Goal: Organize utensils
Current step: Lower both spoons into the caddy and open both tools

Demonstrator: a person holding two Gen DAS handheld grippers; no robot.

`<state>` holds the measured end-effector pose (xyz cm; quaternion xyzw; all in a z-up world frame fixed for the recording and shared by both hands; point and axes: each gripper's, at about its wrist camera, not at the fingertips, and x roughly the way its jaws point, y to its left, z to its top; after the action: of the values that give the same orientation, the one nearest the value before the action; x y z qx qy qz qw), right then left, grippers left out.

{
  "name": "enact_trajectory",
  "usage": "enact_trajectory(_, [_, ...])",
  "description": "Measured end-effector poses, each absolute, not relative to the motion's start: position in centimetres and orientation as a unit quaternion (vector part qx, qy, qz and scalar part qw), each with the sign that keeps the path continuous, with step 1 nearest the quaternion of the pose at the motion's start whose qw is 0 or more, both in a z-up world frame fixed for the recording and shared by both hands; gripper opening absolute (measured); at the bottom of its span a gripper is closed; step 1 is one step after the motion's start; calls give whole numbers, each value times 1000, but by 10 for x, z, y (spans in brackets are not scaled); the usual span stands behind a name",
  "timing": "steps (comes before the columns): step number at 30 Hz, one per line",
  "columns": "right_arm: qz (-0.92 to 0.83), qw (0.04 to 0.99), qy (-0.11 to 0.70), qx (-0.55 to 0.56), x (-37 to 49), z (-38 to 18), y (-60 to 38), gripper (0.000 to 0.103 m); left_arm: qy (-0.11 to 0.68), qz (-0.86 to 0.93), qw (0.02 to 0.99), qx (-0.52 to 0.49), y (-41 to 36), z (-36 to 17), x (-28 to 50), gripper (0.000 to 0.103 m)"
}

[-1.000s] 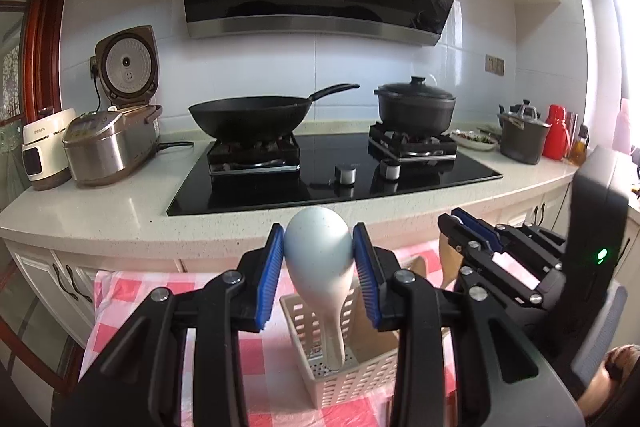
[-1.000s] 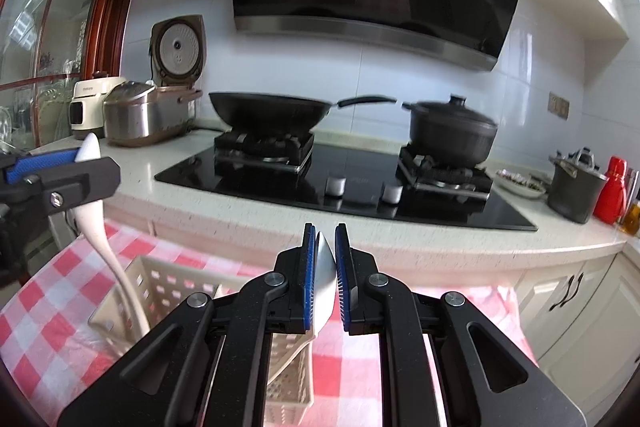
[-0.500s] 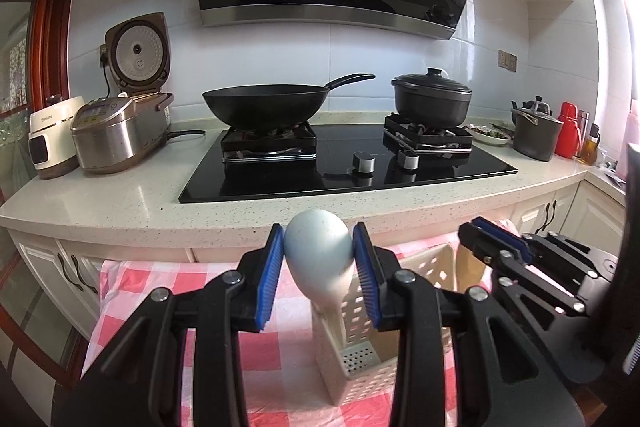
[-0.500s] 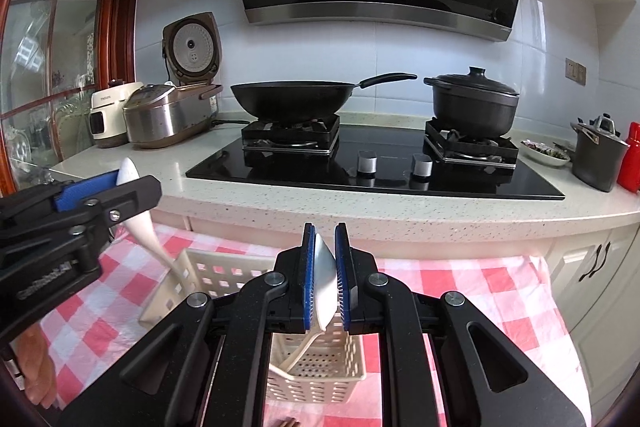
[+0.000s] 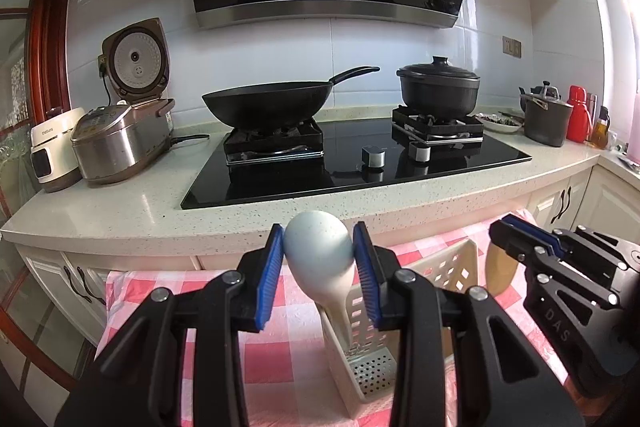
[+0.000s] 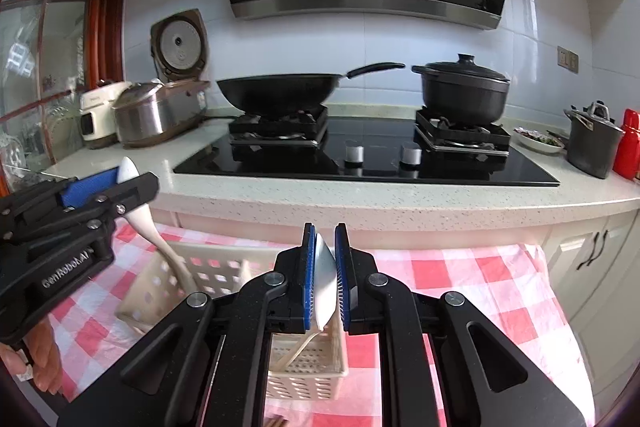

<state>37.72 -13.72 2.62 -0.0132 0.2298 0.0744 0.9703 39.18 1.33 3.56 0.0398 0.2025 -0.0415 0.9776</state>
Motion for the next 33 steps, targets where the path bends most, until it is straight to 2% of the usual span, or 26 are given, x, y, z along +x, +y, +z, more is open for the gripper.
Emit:
enact_trajectory(6, [65, 962, 267, -3, 382, 10, -151, 11, 202, -35, 977, 54, 10, 30, 400, 35])
enact_trajectory(17, [79, 959, 273, -12, 366, 6, -149, 11, 210, -39, 975, 55, 12, 25, 409, 36])
enact_trajectory(18, [82, 958, 275, -6, 367, 5, -149, 12, 211, -35, 975, 56, 12, 24, 409, 36])
enact_trajectory(19, [83, 956, 281, -4, 370, 5, -149, 17, 212, -35, 975, 53, 12, 24, 408, 36])
enact_trajectory(20, [83, 955, 285, -2, 372, 4, -149, 30, 212, -36, 975, 49, 13, 24, 407, 37])
enact_trajectory(22, [84, 955, 285, 3, 375, 4, -151, 41, 209, -35, 976, 44, 14, 26, 404, 40])
enact_trajectory(26, [83, 951, 298, -18, 378, -1, -146, 41, 203, -29, 978, 41, 16, 26, 401, 47])
enact_trajectory(33, [102, 941, 320, -46, 374, -13, -133, 41, 218, -17, 975, 39, 23, 17, 412, 47])
